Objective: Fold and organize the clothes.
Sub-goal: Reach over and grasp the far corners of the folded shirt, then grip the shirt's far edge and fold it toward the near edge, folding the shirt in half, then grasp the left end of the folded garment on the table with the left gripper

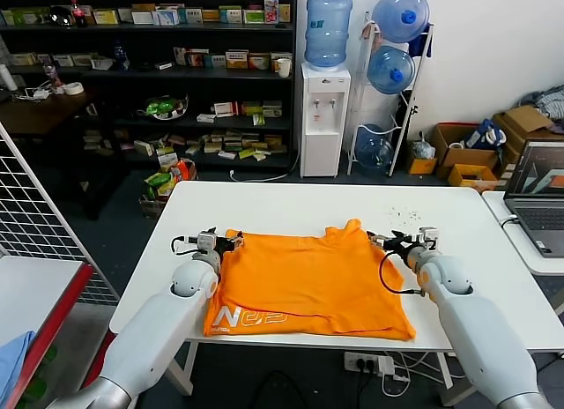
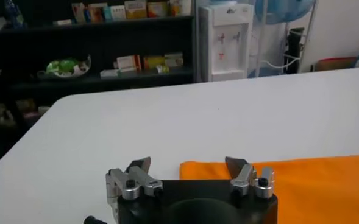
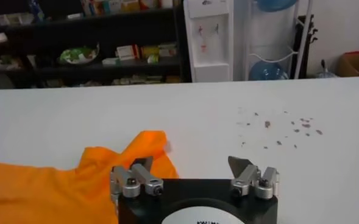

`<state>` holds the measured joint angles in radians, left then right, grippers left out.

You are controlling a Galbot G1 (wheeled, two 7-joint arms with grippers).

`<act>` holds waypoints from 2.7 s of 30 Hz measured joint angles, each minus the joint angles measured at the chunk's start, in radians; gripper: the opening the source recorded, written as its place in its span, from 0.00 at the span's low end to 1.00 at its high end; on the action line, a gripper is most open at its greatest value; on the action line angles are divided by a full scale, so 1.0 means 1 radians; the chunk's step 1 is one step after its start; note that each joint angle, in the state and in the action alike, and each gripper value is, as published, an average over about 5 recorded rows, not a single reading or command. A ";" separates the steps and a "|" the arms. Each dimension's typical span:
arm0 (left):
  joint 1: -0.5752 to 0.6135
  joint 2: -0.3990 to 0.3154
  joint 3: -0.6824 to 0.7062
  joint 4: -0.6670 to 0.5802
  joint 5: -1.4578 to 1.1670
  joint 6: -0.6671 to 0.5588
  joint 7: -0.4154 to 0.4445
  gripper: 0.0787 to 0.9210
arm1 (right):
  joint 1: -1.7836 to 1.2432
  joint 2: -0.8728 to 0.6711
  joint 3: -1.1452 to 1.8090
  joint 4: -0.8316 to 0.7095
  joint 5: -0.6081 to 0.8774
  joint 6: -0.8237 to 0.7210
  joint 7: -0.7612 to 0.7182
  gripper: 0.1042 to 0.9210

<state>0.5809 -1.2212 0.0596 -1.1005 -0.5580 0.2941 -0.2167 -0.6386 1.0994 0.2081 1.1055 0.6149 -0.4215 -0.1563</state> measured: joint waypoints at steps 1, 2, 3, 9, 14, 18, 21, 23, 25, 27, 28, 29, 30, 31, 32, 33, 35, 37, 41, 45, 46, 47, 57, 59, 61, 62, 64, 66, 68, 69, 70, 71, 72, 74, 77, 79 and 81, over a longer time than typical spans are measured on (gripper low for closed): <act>-0.003 -0.002 0.000 0.009 0.000 0.002 0.001 0.87 | 0.006 0.005 -0.004 -0.011 -0.004 0.000 -0.005 0.72; -0.005 -0.003 0.000 0.016 0.000 0.005 0.001 0.85 | 0.012 0.011 -0.008 -0.020 -0.008 0.000 -0.009 0.67; -0.007 -0.004 -0.001 0.022 0.000 0.007 0.002 0.83 | 0.017 0.016 -0.012 -0.029 -0.012 0.000 -0.013 0.65; -0.008 -0.003 -0.007 0.040 -0.002 0.015 0.008 0.63 | 0.034 0.035 -0.025 -0.060 -0.027 -0.008 -0.025 0.42; 0.002 0.004 -0.012 0.035 -0.008 0.021 0.010 0.46 | 0.037 0.042 -0.029 -0.069 -0.031 -0.011 -0.030 0.24; 0.017 0.013 -0.014 0.022 -0.015 0.022 0.008 0.32 | 0.034 0.048 -0.028 -0.068 -0.027 0.001 -0.031 0.10; 0.032 0.023 -0.016 0.005 -0.020 0.019 0.004 0.22 | 0.029 0.053 -0.024 -0.059 -0.020 0.016 -0.029 0.04; 0.044 0.030 -0.017 -0.009 -0.021 0.015 0.001 0.15 | 0.025 0.056 -0.021 -0.050 -0.016 0.029 -0.025 0.02; 0.056 0.038 -0.017 -0.027 -0.021 0.010 -0.002 0.08 | 0.021 0.058 -0.017 -0.040 -0.010 0.041 -0.020 0.02; 0.069 0.046 -0.017 -0.048 -0.021 0.006 -0.006 0.04 | 0.015 0.057 -0.014 -0.027 -0.005 0.051 -0.013 0.02; 0.075 0.050 -0.017 -0.060 -0.022 0.004 -0.007 0.03 | 0.011 0.056 -0.013 -0.019 -0.001 0.055 -0.010 0.02; 0.081 0.055 -0.016 -0.072 -0.022 0.003 -0.009 0.02 | 0.007 0.055 -0.011 -0.011 0.002 0.059 -0.006 0.02; 0.088 0.059 -0.016 -0.085 -0.023 0.002 -0.010 0.02 | 0.003 0.053 -0.010 -0.002 0.005 0.062 -0.003 0.02; 0.094 0.064 -0.016 -0.098 -0.024 0.002 -0.012 0.02 | -0.001 0.051 -0.008 0.008 0.007 0.064 0.001 0.02; 0.101 0.069 -0.016 -0.111 -0.025 0.001 -0.013 0.02 | -0.006 0.049 -0.007 0.018 0.010 0.066 0.005 0.02; 0.106 0.074 -0.016 -0.124 -0.026 0.001 -0.014 0.02 | -0.010 0.047 -0.005 0.028 0.012 0.068 0.009 0.02; 0.118 0.084 -0.018 -0.152 -0.027 -0.001 -0.018 0.02 | -0.022 0.042 -0.001 0.052 0.017 0.073 0.017 0.02; 0.130 0.094 -0.021 -0.179 -0.029 -0.003 -0.022 0.02 | -0.037 0.035 0.005 0.079 0.022 0.075 0.028 0.02; 0.160 0.120 -0.029 -0.243 -0.035 -0.004 -0.031 0.02 | -0.089 0.011 0.020 0.158 0.031 0.073 0.057 0.02; 0.199 0.156 -0.039 -0.317 -0.041 -0.005 -0.039 0.02 | -0.166 -0.025 0.038 0.264 0.038 0.061 0.095 0.02; 0.210 0.166 -0.042 -0.337 -0.043 -0.004 -0.042 0.02 | -0.188 -0.035 0.043 0.292 0.039 0.057 0.105 0.02; 0.222 0.177 -0.045 -0.358 -0.045 -0.004 -0.044 0.02 | -0.211 -0.045 0.048 0.321 0.039 0.054 0.116 0.02; 0.371 0.299 -0.083 -0.582 -0.080 0.014 -0.079 0.02 | -0.489 -0.133 0.124 0.618 0.020 0.020 0.210 0.02; 0.406 0.320 -0.090 -0.623 -0.084 0.018 -0.088 0.02 | -0.543 -0.141 0.137 0.665 0.010 0.016 0.225 0.02; 0.443 0.334 -0.095 -0.660 -0.085 0.021 -0.097 0.02 | -0.592 -0.147 0.148 0.703 -0.002 0.011 0.238 0.02; 0.461 0.339 -0.097 -0.676 -0.085 0.021 -0.101 0.02 | -0.615 -0.149 0.152 0.720 -0.008 0.009 0.244 0.02; 0.497 0.346 -0.098 -0.702 -0.083 0.021 -0.110 0.02 | -0.654 -0.151 0.158 0.747 -0.019 0.006 0.254 0.02; 0.528 0.348 -0.098 -0.719 -0.076 0.018 -0.118 0.04 | -0.687 -0.152 0.163 0.769 -0.030 0.001 0.263 0.02; 0.553 0.348 -0.098 -0.730 -0.065 0.009 -0.126 0.08 | -0.712 -0.153 0.167 0.787 -0.040 -0.004 0.272 0.03; 0.563 0.347 -0.098 -0.734 -0.059 0.003 -0.130 0.12 | -0.721 -0.153 0.169 0.795 -0.045 -0.005 0.276 0.04; 0.571 0.344 -0.100 -0.736 -0.052 -0.004 -0.132 0.16 | -0.730 -0.153 0.171 0.801 -0.049 -0.006 0.281 0.05; 0.579 0.341 -0.102 -0.739 -0.047 -0.012 -0.135 0.19 | -0.737 -0.153 0.172 0.808 -0.053 -0.006 0.287 0.08; 0.585 0.338 -0.104 -0.741 -0.042 -0.020 -0.137 0.23 | -0.744 -0.153 0.174 0.815 -0.057 -0.005 0.292 0.11; 0.597 0.330 -0.110 -0.746 -0.034 -0.036 -0.143 0.29 | -0.755 -0.154 0.177 0.829 -0.061 -0.004 0.301 0.18; 0.613 0.322 -0.118 -0.754 -0.027 -0.051 -0.150 0.39 | -0.770 -0.156 0.182 0.849 -0.063 -0.001 0.313 0.28; 0.624 0.318 -0.122 -0.756 -0.026 -0.057 -0.153 0.46 | -0.781 -0.156 0.184 0.862 -0.064 0.001 0.318 0.36; 0.634 0.313 -0.124 -0.756 -0.027 -0.059 -0.155 0.54 | -0.791 -0.155 0.186 0.872 -0.066 0.002 0.321 0.43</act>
<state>1.2148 -0.9086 -0.0646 -1.8567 -0.5852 0.2350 -0.3717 -1.4296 0.9448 0.3945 1.9773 0.5486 -0.4191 0.1649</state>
